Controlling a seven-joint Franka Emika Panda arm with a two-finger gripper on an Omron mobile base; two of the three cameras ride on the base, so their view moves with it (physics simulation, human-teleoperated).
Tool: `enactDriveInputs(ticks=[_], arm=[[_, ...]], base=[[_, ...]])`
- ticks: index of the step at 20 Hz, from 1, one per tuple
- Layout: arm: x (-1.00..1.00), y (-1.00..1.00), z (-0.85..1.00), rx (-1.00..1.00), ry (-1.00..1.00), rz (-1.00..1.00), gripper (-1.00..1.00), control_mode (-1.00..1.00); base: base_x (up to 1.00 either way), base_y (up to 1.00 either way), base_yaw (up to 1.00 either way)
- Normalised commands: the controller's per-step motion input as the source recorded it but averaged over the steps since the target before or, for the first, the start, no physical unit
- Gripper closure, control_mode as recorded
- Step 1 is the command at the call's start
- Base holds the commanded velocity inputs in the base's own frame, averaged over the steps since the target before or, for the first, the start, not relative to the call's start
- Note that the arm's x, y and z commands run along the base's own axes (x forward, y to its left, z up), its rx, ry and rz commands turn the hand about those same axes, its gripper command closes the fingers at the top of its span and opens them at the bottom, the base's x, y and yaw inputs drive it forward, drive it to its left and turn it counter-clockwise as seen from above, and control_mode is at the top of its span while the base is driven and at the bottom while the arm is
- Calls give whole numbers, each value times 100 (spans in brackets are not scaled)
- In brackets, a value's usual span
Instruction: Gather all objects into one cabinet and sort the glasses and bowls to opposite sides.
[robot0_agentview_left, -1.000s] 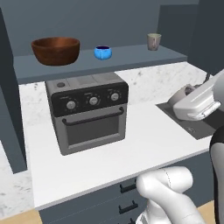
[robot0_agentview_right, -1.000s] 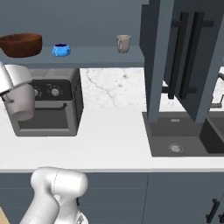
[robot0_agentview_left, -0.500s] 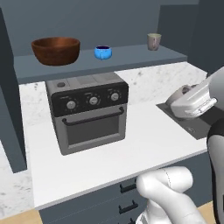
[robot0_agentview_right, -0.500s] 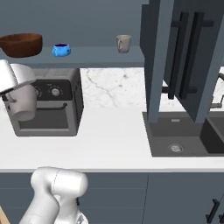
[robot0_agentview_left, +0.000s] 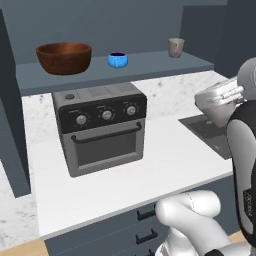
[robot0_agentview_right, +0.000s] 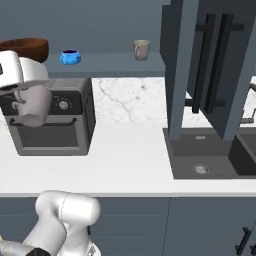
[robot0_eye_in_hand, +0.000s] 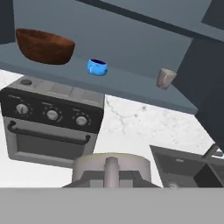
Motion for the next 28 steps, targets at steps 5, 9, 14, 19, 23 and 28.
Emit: enactDriveInputs(ticks=[5,9,14,19,23,28], arm=[[-1,-2,14,6,0,-16,100,-100],[-21,-14,-12,1,-12,-25,100,-100],[2,-2,-14,4,-20,-19,100,-100],[41,-2,-3,6,-15,-5,100,-100],[48,-19,0,5,-11,0,100,-100],[21,-30,1,2,-10,0,100,-100]], base=[[0,0,0],[0,0,0],[0,0,0],[0,0,0],[0,0,0],[0,0,0]])
